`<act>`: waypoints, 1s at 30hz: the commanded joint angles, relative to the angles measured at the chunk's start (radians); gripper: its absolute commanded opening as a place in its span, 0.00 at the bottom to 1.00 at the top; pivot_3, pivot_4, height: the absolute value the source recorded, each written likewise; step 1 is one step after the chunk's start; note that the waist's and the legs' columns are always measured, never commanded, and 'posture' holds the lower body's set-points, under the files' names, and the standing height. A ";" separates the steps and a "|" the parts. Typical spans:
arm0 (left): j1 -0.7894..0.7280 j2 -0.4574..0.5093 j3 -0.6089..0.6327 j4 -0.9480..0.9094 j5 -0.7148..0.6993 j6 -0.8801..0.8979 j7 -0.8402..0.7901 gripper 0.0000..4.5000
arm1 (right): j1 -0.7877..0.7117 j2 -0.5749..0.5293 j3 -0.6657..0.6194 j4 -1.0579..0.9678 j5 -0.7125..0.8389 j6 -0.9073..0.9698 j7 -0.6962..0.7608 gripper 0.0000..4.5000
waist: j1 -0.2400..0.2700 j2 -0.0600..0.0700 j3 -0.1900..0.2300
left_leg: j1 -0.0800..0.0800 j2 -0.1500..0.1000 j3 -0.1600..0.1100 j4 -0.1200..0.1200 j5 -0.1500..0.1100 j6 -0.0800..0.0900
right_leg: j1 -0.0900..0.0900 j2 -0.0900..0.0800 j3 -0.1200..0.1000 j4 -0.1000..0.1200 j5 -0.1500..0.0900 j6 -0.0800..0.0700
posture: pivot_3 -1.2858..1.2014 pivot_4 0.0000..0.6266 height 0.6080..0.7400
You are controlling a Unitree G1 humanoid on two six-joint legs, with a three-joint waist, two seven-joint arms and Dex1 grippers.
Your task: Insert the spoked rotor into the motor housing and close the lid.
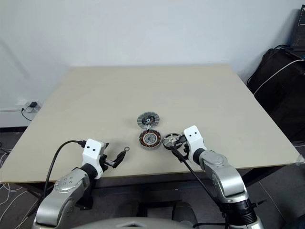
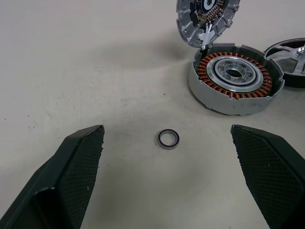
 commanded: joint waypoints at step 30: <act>-0.172 -0.082 -0.032 0.187 0.054 -0.066 0.063 1.00 | -0.032 0.018 0.011 -0.009 -0.004 -0.030 -0.008 0.99 | 0.009 0.000 0.000 | 0.000 0.000 0.000 0.001 0.000 0.000 | 0.000 0.001 -0.002 0.000 0.001 0.001 | 0.52 0.00 1.00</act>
